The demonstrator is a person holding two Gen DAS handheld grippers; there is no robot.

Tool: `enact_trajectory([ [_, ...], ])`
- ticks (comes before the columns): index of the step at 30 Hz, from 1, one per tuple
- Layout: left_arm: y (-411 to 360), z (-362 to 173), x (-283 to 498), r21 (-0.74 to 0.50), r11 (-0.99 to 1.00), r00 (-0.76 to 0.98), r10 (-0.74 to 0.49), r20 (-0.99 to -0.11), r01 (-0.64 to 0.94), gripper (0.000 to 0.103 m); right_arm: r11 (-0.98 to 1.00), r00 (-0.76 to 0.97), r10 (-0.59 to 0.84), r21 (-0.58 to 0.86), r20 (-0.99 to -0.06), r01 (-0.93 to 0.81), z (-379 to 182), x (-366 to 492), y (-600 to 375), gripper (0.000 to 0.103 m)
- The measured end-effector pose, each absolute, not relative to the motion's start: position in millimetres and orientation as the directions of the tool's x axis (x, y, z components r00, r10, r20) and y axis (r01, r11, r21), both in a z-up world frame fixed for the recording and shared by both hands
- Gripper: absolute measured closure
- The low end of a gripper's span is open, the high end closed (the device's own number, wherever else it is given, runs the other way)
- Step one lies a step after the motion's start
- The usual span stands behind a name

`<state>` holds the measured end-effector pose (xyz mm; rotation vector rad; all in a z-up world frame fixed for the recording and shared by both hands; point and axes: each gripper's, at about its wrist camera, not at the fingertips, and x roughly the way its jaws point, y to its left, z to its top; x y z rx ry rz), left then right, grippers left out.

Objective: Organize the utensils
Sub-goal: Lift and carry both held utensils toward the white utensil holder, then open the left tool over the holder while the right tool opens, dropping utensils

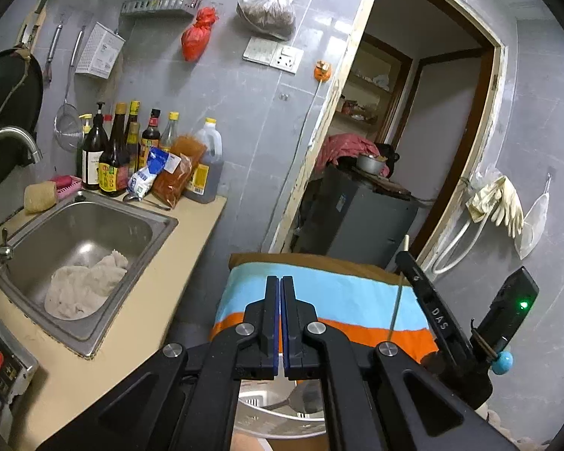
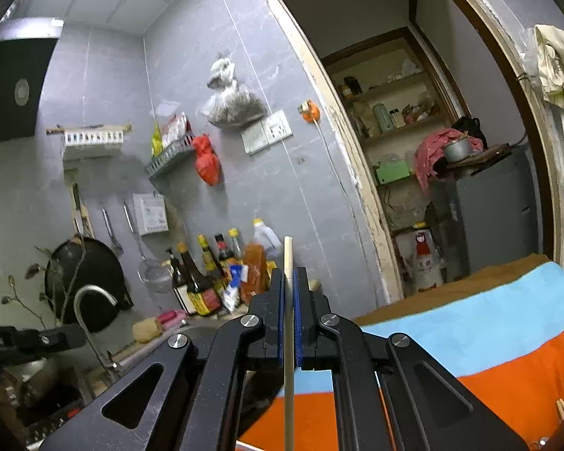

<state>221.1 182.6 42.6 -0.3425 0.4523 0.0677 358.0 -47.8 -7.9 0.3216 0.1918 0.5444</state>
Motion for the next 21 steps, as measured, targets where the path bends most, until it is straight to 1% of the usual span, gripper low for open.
enact_trajectory([
  [8,169.3,40.7,225.2,-0.312,0.941,0.889,-0.028,-0.457,-0.130,0.100,0.807,0.813,0.559,0.332,-0.163,-0.489,-15.6,352.5,-55.3,0.097],
  [10,165.8,41.2,226.4,-0.313,0.942,0.889,-0.035,-0.457,-0.124,0.097,0.808,0.805,0.563,0.329,-0.186,-0.489,-15.2,351.4,-58.5,0.095],
  [12,159.0,42.6,227.3,-0.314,0.943,0.892,-0.042,-0.451,-0.114,0.087,0.809,0.803,0.563,0.328,-0.198,-0.487,-13.7,348.0,-64.8,0.088],
  [13,156.1,43.6,227.3,-0.316,0.942,0.895,-0.044,-0.444,-0.111,0.078,0.811,0.805,0.560,0.328,-0.197,-0.484,-11.7,345.7,-69.4,0.081],
  [14,152.7,44.7,227.1,-0.322,0.941,0.899,-0.048,-0.435,-0.106,0.068,0.813,0.808,0.557,0.329,-0.193,-0.481,-9.8,343.0,-74.1,0.076],
  [15,149.9,45.5,226.6,-0.328,0.939,0.902,-0.052,-0.429,-0.101,0.064,0.813,0.810,0.554,0.331,-0.191,-0.478,-7.3,340.9,-79.6,0.074],
  [16,145.3,47.6,226.4,-0.336,0.937,0.908,-0.057,-0.414,-0.095,0.057,0.816,0.814,0.549,0.332,-0.190,-0.473,-4.1,338.8,-86.3,0.069],
  [17,141.8,48.3,225.8,-0.339,0.936,0.912,-0.059,-0.407,-0.090,0.055,0.820,0.818,0.542,0.333,-0.192,-0.466,-0.7,337.0,-93.5,0.063],
  [18,137.1,49.7,226.3,-0.340,0.937,0.915,-0.064,-0.399,-0.083,0.054,0.823,0.821,0.537,0.332,-0.192,-0.460,2.5,335.2,-99.5,0.059],
  [19,130.1,51.9,227.6,-0.337,0.939,0.918,-0.069,-0.391,-0.073,0.051,0.828,0.828,0.529,0.330,-0.189,-0.454,7.1,332.6,-107.9,0.052],
  [20,124.0,53.9,229.1,-0.333,0.941,0.920,-0.071,-0.386,-0.067,0.047,0.833,0.834,0.520,0.325,-0.183,-0.448,11.5,329.9,-116.2,0.048],
  [21,119.0,55.2,229.9,-0.330,0.942,0.922,-0.074,-0.381,-0.061,0.046,0.837,0.841,0.512,0.321,-0.176,-0.442,16.5,327.0,-125.2,0.046],
])
